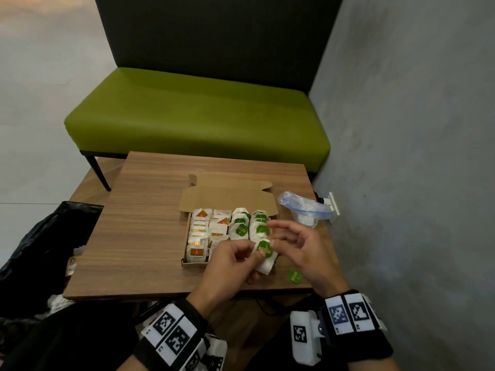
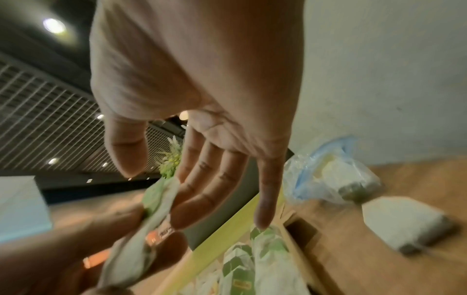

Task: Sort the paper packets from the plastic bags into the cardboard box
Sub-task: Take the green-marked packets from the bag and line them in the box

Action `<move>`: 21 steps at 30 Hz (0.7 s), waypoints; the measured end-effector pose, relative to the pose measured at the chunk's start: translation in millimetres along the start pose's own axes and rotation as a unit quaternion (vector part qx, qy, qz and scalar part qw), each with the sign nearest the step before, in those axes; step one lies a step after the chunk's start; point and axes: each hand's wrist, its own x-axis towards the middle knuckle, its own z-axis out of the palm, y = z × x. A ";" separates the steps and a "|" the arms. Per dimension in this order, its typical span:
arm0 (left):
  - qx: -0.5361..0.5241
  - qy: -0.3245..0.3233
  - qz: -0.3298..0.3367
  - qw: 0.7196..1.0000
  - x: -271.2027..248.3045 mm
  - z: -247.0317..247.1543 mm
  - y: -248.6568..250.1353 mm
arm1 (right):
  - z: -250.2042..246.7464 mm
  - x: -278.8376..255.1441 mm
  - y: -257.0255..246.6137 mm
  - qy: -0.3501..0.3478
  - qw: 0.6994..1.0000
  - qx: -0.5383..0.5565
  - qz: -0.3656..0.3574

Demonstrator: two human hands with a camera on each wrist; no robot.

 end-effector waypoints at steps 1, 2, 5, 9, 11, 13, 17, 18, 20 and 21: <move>0.018 -0.001 0.015 1.000 -0.1 -1.5 -1.4 | -0.1 1.8 -0.4 -0.010 0.999 -0.040 0.005; 0.036 0.001 0.025 0.999 -0.1 -2.5 -2.6 | 0.6 3.8 -1.0 -0.017 0.996 -0.091 0.009; 0.076 0.039 0.032 0.996 0.7 -3.5 -6.3 | 3.7 11.5 -1.6 -0.019 0.979 -0.204 0.002; 0.139 0.080 0.037 0.986 1.5 -7.0 -14.6 | 9.2 23.2 -7.6 -0.038 0.951 -0.304 -0.031; 0.155 0.088 0.025 0.984 2.4 -10.4 -18.6 | 13.0 30.2 -10.0 -0.056 0.939 -0.338 -0.037; 0.159 0.106 0.004 0.982 3.7 -15.1 -23.3 | 17.9 38.2 -10.2 -0.050 0.931 -0.360 -0.040; 0.221 0.131 -0.023 0.966 2.7 -25.9 -31.2 | 30.0 53.1 -9.8 -0.028 0.911 -0.409 -0.040; 0.234 0.122 -0.025 0.964 2.1 -28.3 -32.1 | 32.3 56.7 -9.8 -0.035 0.904 -0.424 -0.036; 0.233 0.091 -0.036 0.968 0.3 -31.6 -31.4 | 35.5 63.7 -8.5 -0.061 0.892 -0.448 -0.016; 0.226 0.077 -0.042 0.970 -0.6 -33.0 -30.2 | 36.6 66.8 -7.8 -0.078 0.884 -0.460 -0.004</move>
